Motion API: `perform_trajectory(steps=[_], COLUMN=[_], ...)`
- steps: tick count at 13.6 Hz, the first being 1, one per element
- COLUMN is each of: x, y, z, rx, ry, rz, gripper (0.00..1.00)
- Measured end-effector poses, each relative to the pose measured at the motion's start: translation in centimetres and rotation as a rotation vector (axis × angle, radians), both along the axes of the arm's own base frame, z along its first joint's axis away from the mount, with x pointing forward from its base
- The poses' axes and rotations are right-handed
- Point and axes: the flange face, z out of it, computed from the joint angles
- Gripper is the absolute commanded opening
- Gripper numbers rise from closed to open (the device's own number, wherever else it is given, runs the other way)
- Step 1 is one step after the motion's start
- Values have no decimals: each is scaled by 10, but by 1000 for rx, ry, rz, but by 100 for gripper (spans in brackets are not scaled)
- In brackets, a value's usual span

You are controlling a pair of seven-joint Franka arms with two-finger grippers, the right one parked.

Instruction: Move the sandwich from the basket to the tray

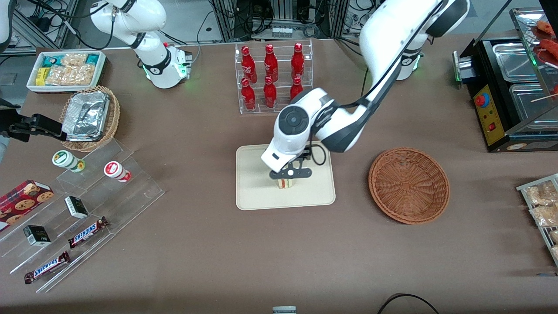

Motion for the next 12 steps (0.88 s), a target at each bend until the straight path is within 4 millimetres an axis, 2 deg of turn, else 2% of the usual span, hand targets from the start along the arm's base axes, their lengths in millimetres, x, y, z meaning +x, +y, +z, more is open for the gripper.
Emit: perform_trajectory(steps=[4,5,7,12], x=[11,10,5,2], y=[80,96,129,233], z=[117,138,165,205], rx=[67,75,93,133], ry=[-33,-48,-74,-63], rz=[76,92,116,62], gripper=[100,100,100,100])
